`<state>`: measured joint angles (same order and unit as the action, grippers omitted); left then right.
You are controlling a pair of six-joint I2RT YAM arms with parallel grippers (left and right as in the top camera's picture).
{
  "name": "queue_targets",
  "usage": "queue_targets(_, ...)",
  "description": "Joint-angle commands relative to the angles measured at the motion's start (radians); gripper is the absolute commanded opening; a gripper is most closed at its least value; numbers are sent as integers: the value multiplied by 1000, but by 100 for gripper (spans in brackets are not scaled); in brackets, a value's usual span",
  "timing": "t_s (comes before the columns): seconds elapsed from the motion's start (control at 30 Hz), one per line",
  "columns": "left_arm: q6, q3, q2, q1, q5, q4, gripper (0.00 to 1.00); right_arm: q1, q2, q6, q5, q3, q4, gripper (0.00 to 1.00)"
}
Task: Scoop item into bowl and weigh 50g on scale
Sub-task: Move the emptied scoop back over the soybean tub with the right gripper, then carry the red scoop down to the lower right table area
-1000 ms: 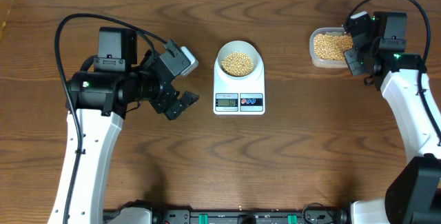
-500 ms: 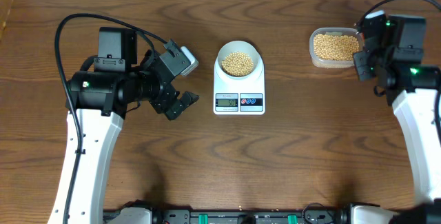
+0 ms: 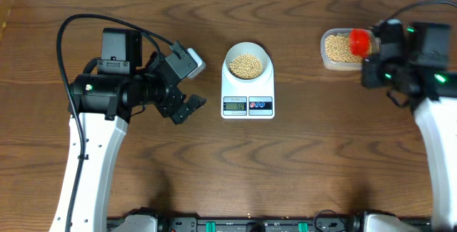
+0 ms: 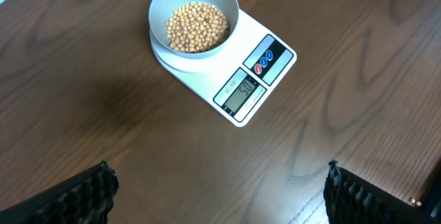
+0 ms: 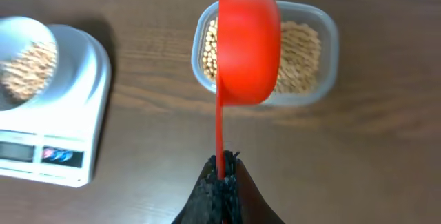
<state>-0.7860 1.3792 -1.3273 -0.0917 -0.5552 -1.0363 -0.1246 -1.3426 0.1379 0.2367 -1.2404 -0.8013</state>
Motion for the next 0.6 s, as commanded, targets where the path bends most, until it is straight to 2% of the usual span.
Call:
queue_targets(0.0,-6,18,1,3,-16,-3,98,-51,127,-33,55,-2,-65,1)
queue_targets(0.37,-6,18,1,3,-17,-3,98,-187,387,-33,127,4,-364,1)
queue_targets(0.57,-6,18,1,3,-17,-3,98,-196,473,-105,200,130,-350,1)
